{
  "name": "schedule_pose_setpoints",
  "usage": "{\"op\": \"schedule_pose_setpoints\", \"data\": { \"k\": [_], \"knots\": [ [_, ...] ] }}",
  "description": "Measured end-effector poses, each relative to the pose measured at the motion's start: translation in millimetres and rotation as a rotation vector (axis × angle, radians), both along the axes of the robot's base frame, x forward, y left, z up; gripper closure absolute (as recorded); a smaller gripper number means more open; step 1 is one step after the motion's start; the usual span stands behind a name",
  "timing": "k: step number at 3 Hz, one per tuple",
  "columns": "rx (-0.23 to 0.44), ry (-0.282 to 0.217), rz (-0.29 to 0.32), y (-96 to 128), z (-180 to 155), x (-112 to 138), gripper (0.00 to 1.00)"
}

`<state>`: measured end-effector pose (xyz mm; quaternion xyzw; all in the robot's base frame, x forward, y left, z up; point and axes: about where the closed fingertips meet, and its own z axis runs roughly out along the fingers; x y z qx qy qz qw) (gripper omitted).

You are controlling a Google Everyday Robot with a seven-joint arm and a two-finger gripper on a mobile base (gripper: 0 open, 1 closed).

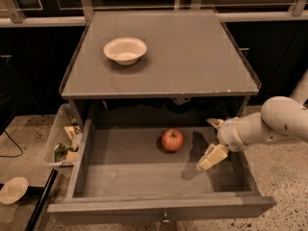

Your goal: Pick apple from top drawer and place on counter

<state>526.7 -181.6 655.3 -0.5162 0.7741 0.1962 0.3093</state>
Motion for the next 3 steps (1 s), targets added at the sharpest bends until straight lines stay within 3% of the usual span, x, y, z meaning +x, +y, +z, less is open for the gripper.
{"op": "schedule_pose_setpoints", "data": {
  "k": [1, 3],
  "knots": [
    [0.0, 0.0, 0.0, 0.1, -0.1, 0.0, 0.0],
    [0.164, -0.043, -0.002, 38.6, -16.2, 25.2, 0.0]
  ]
}}
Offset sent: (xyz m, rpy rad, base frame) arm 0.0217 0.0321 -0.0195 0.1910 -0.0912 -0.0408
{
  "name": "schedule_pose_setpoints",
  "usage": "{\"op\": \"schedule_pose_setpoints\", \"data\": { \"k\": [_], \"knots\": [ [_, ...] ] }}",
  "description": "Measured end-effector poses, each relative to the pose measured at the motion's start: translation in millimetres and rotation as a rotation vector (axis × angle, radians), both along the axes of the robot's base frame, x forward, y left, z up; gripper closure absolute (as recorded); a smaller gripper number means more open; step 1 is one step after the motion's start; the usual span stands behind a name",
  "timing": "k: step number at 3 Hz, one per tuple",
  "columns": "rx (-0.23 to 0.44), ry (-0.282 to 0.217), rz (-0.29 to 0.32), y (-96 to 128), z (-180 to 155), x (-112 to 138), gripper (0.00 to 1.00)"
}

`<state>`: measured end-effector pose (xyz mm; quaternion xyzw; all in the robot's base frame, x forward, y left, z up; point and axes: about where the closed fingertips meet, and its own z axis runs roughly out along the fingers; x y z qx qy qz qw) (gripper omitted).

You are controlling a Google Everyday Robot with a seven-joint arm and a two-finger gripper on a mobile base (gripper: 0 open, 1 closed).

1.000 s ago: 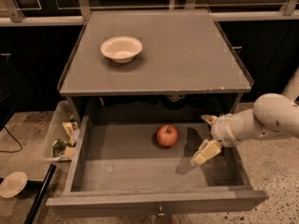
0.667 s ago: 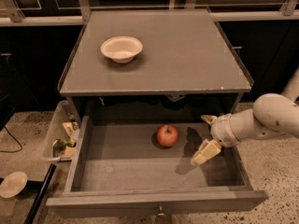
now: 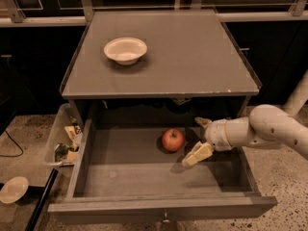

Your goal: Pick apple from top drawer and place on counter

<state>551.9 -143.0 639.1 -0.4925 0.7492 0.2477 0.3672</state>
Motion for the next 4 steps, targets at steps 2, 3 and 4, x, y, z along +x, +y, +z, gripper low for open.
{"op": "schedule_pose_setpoints", "data": {
  "k": [2, 3, 4],
  "knots": [
    [0.052, -0.037, 0.061, 34.7, -2.0, 15.0, 0.0],
    [0.034, -0.063, 0.098, 48.0, -12.6, 18.1, 0.0],
    [0.027, -0.067, 0.125, 57.6, -22.4, 20.6, 0.0]
  ]
}}
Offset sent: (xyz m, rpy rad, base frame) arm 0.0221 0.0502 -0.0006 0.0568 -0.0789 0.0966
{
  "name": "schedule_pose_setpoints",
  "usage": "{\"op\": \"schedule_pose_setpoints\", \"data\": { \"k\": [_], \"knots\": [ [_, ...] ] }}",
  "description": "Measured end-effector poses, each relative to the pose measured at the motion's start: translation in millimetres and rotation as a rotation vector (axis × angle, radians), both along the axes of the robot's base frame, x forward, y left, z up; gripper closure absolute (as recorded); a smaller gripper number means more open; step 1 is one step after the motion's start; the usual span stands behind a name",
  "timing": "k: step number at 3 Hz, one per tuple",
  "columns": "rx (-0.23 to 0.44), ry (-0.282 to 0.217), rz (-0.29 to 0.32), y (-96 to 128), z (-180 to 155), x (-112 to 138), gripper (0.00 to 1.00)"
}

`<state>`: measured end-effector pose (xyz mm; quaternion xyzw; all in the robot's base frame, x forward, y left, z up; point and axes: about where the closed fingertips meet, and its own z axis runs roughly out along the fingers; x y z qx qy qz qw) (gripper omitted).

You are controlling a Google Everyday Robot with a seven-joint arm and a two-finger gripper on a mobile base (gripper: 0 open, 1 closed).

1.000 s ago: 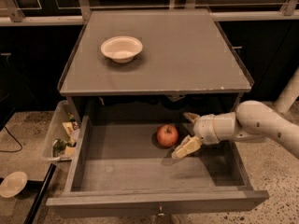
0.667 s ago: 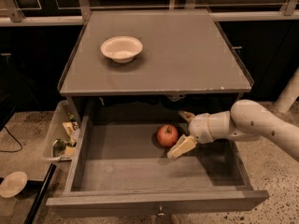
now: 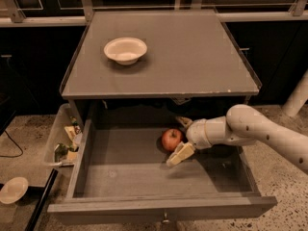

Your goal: Pick apple from top drawer and place on counter

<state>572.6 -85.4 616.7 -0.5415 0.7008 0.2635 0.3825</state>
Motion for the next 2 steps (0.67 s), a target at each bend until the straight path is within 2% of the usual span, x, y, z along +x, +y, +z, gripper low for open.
{"op": "schedule_pose_setpoints", "data": {
  "k": [2],
  "knots": [
    [0.0, 0.0, 0.0, 0.1, 0.0, 0.0, 0.42]
  ]
}}
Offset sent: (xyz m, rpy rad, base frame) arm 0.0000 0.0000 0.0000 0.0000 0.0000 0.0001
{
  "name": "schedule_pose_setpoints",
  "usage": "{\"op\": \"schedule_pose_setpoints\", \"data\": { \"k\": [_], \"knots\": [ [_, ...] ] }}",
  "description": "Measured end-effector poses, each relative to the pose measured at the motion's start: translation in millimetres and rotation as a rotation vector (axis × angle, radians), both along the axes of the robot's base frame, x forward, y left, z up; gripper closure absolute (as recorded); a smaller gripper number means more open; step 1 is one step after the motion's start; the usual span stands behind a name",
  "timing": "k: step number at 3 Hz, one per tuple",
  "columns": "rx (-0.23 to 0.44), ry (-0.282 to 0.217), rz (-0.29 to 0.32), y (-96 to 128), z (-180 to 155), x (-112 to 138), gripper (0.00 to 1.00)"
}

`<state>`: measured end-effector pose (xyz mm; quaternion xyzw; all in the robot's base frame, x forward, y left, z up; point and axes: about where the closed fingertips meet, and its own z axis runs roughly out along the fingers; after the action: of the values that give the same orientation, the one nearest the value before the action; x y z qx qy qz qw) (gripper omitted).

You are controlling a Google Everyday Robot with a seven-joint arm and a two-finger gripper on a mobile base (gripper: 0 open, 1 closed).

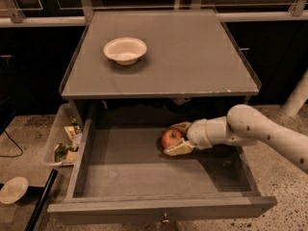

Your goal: Pick apple from top drawer and place on counter

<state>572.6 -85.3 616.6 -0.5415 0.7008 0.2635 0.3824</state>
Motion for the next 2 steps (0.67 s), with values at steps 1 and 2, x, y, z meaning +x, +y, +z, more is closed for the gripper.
{"op": "schedule_pose_setpoints", "data": {
  "k": [1, 2],
  "knots": [
    [0.0, 0.0, 0.0, 0.0, 0.0, 0.0, 0.66],
    [0.004, 0.013, 0.003, -1.5, 0.2, -1.9, 0.89]
  ]
}}
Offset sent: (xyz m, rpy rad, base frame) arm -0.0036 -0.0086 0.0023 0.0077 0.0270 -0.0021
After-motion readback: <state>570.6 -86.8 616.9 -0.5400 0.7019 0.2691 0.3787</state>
